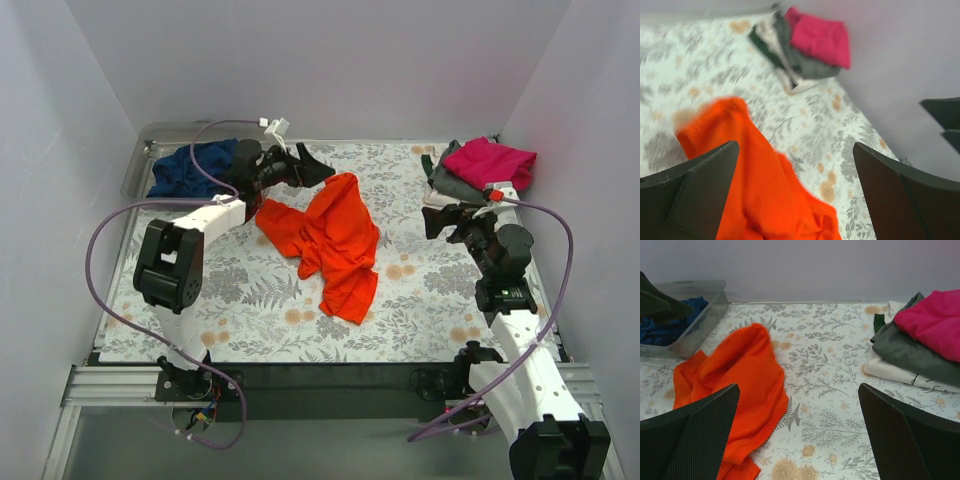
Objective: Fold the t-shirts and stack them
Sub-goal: Move the tshirt to the center of the board
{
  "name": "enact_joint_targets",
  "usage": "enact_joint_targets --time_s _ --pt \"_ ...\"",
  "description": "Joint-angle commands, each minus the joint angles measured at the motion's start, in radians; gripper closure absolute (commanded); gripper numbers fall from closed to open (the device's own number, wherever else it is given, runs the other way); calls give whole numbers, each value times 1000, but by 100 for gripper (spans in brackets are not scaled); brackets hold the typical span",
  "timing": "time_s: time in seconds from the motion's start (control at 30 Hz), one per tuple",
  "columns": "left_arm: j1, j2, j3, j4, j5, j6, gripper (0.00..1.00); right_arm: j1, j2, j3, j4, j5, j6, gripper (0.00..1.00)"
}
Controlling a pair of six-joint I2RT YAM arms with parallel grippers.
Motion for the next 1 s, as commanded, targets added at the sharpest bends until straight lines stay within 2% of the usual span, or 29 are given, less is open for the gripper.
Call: enact_joint_targets --time_s 0.0,0.13,0.23,0.3,0.47,0.6,0.8,0.97 --pt "2 15 -37 -39 -86 76 8 18 49 29 22 -49 4 7" --pt "-16 -82 -144 -26 -196 103 6 88 125 47 41 -46 -2 7" --pt "-44 -187 -291 -40 -331 139 6 176 214 73 48 -3 -15 8" --pt "-64 -227 -411 -52 -373 140 6 215 287 89 54 8 -10 9" --pt "-174 -333 -627 -51 -485 152 7 243 408 126 60 21 7 11" --pt "-265 -442 -794 -51 -595 151 11 251 424 126 61 29 7 12" --pt "-294 -589 -940 -13 -710 135 15 254 398 117 61 49 -1 11" --pt "-294 -517 -924 15 -724 160 18 254 399 115 61 40 -1 11"
